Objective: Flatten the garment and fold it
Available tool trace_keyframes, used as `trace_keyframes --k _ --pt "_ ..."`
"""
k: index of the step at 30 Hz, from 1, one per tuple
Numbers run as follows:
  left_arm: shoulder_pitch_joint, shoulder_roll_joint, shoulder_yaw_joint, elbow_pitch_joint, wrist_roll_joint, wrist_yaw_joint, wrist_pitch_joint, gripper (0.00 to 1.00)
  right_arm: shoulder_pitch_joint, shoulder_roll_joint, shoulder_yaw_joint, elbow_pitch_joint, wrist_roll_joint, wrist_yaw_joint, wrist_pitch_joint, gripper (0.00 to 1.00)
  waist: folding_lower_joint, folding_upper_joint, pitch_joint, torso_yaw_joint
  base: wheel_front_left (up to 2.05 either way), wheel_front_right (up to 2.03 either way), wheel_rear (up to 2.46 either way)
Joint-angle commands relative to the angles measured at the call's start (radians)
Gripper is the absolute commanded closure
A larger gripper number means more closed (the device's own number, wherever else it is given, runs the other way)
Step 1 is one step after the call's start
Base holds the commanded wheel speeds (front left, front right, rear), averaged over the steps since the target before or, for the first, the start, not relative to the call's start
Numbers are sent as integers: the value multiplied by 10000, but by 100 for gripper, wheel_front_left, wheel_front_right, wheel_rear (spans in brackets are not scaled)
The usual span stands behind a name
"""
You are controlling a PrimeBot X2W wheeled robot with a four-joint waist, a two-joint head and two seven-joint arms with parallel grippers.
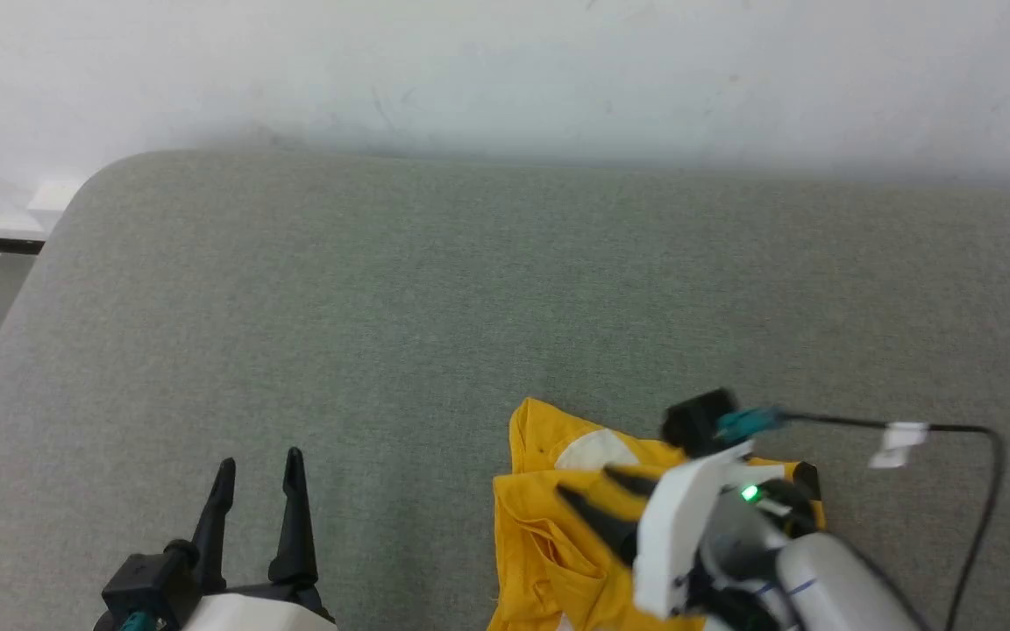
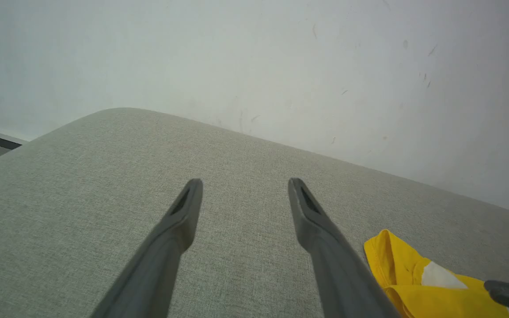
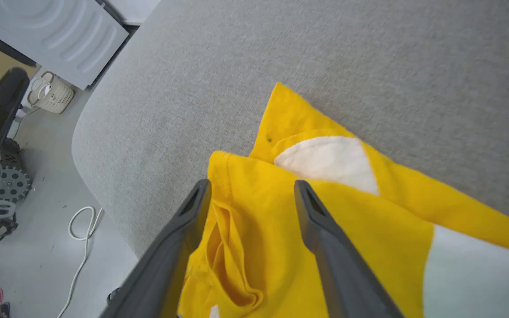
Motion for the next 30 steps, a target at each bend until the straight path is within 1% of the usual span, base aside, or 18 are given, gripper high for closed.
trace_keyframes --k 1,4,8,11,13,17,20,27,28,29,30 --pt "48 -41 35 -50 -36 -2 -47 0 3 -30 -149 -122 -83 -17 -55 0 0 -1 10 -92 0 0 0" --pt "65 -46 83 -144 -22 2 -47 0 435 -30 -1415 -1028 -823 -17 -173 0 0 -1 81 -207 0 0 0" --pt "72 -50 133 -255 26 -7 -47 0 1385 -30 -3161 -2421 -1840 -17 84 0 0 -1 216 -324 0 0 0" --pt "28 -53 100 -299 64 -20 -47 0 2142 -30 -4018 -3234 -2344 -17 367 0 0 -1 314 -322 0 0 0" --pt "-3 -54 96 -328 81 -25 -47 0 2526 -30 -4319 -3522 -2650 -17 472 0 0 -1 371 -331 0 0 0" --pt "-21 -25 112 -357 124 -35 -47 0 2985 -30 -4712 -3362 -2670 -17 454 0 0 -1 440 -321 0 0 0" --pt "-63 18 72 -358 144 -49 -45 0 3103 -30 -4714 -3044 -3081 -17 353 0 0 -1 483 -243 0 0 0" --pt "-96 186 34 -530 224 6 58 0 2909 -30 -4717 -1629 -2847 -17 120 0 0 -1 536 -111 0 0 0" --pt "-95 205 24 -554 228 11 84 0 2849 -30 -4718 -1359 -2719 -17 87 10 0 -1 527 -98 0 0 0" --pt "-93 221 15 -579 229 15 111 0 2776 -30 -4715 -1101 -2578 -17 16 79 0 -1 517 -84 0 0 0" --pt "-92 236 5 -605 230 21 138 0 2702 -30 -4666 -868 -2493 -17 -56 100 0 -1 506 -73 0 0 0"
